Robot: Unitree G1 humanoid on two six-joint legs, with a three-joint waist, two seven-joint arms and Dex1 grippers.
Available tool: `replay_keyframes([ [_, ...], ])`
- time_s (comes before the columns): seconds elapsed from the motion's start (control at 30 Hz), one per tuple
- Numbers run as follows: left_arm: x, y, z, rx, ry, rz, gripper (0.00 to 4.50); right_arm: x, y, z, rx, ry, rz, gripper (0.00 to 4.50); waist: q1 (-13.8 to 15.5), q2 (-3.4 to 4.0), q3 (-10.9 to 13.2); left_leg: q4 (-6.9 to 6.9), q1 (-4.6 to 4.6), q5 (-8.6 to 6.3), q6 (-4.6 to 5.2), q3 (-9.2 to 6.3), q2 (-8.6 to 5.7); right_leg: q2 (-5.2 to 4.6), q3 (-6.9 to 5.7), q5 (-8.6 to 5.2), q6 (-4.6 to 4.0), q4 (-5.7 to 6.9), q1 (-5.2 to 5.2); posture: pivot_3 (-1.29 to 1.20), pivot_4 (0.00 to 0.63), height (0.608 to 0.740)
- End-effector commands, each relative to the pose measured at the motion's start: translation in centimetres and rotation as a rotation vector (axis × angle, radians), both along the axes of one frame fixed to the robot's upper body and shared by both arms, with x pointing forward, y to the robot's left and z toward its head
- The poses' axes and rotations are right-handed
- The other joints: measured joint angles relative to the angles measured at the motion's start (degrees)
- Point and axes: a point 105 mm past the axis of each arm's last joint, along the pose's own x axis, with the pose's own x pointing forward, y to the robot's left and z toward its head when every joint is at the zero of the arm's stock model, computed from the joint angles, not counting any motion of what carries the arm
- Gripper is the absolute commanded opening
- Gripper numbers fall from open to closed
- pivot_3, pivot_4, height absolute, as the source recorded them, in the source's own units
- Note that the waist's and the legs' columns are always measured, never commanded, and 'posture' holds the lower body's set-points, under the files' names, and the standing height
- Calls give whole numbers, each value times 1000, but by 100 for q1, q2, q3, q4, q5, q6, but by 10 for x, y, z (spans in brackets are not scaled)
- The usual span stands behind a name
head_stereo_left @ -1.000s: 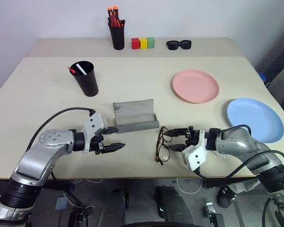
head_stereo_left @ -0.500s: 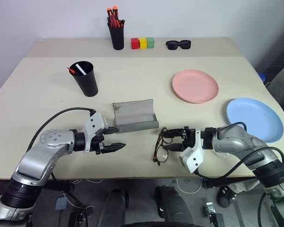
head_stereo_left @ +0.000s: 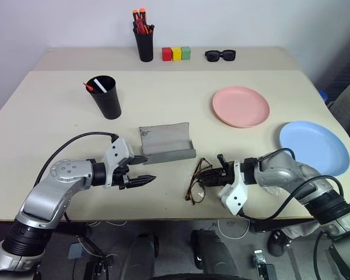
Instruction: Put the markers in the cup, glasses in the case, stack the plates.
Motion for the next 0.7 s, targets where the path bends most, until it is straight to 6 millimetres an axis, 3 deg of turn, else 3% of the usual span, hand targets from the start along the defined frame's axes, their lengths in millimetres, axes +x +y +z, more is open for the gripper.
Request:
replay_keyframes([
  [0.03, -3, -3, 6, 1, -30, -18, 3285, -2, -1, -2, -13, 12, 6, 15, 7, 0, 0, -6, 22, 0, 0, -2, 0, 1, -1, -2, -2, -3, 20, 0, 150, 740],
  [0.1, -2, -3, 6, 0, -31, -17, 3285, -2, -1, -1, -11, 12, 5, 15, 11, 0, 0, -13, 61, -3, 4, -1, 0, -1, -1, -21, -24, -7, 59, 0, 150, 740],
  [0.37, 0, -1, 7, -2, -37, -9, 3285, 0, -1, 15, 66, 58, -84, 15, 15, 0, 0, -11, 61, -3, 4, -3, 1, -2, -1, -21, -24, -5, 60, 0, 150, 740],
  [0.7, 4, 17, 6, -8, -45, 90, 3285, 0, 15, 76, 257, 275, -305, 15, 23, 1, 1, -12, 60, -3, 4, -10, 8, -2, -4, -21, -25, -4, 57, 0, 150, 740],
])
